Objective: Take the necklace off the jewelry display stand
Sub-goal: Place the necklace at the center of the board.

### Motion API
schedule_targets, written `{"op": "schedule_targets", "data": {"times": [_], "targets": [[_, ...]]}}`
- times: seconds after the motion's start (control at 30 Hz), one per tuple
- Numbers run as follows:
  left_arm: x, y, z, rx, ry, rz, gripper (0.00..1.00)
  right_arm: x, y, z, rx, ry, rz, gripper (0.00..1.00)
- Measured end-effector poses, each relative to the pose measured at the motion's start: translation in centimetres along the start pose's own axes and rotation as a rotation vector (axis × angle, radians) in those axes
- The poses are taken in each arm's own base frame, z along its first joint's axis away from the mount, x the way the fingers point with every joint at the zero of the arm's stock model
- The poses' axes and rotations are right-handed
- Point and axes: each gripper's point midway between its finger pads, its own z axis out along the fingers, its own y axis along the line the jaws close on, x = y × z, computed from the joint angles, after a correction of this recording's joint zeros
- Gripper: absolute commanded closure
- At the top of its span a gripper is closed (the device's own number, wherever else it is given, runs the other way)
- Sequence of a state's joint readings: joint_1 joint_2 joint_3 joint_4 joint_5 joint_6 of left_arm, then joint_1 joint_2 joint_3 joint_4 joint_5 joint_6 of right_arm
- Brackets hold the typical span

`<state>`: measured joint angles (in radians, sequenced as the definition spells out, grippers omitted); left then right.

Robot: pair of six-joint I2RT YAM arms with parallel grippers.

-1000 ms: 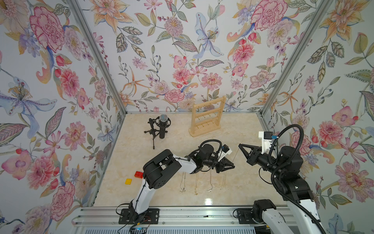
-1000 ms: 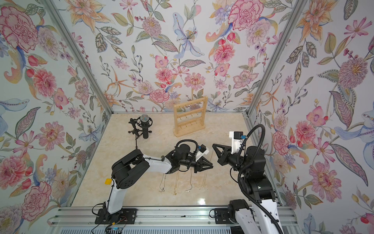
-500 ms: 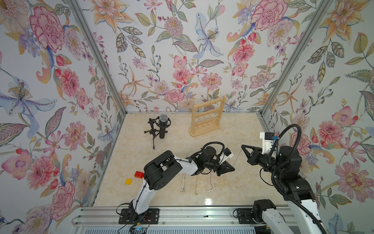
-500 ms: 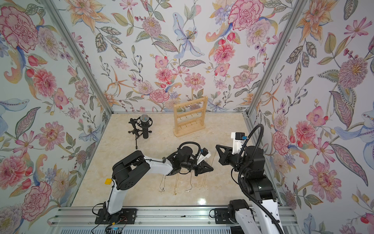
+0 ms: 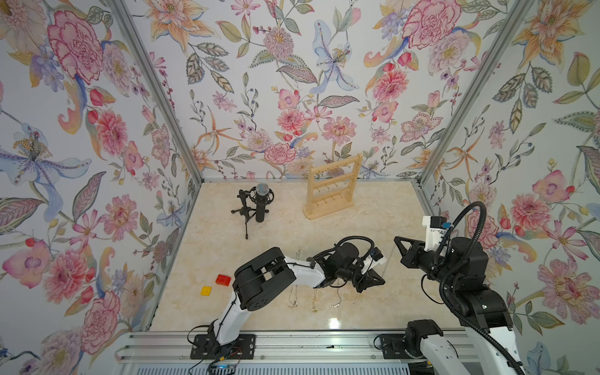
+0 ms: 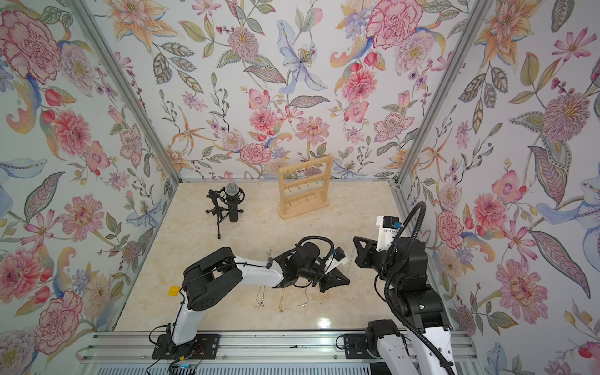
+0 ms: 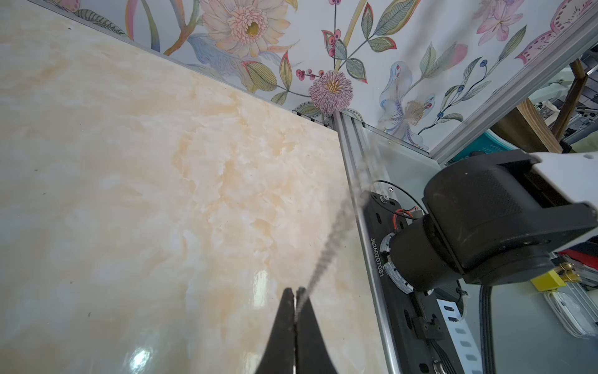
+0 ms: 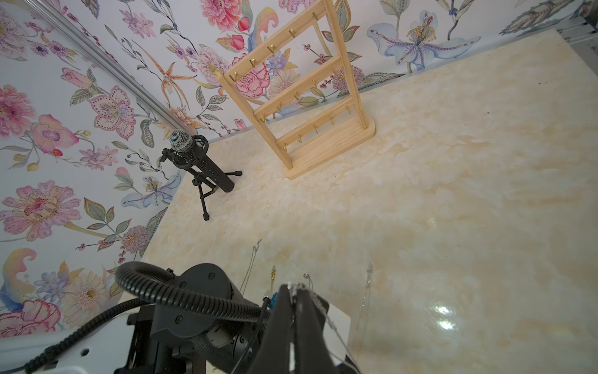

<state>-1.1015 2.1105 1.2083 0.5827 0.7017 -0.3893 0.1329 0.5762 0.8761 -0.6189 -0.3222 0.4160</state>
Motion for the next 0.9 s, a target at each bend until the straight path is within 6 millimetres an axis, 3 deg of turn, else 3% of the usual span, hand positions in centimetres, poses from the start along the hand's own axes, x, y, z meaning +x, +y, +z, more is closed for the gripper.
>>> {"op": "schedule_targets", "data": {"times": [0.3,0.9], "targets": [[1.3,-1.4,2.5,-0.02,0.06,0.021,0.99,1.1,-2.0,-0.1,0.105,0.032,0.042,1.0],[5.6,0.5,4.5,-0.092,0.18,-0.05,1.0,4.1,-7.3,4.2,0.305,0.164,0.14,1.0]]}}
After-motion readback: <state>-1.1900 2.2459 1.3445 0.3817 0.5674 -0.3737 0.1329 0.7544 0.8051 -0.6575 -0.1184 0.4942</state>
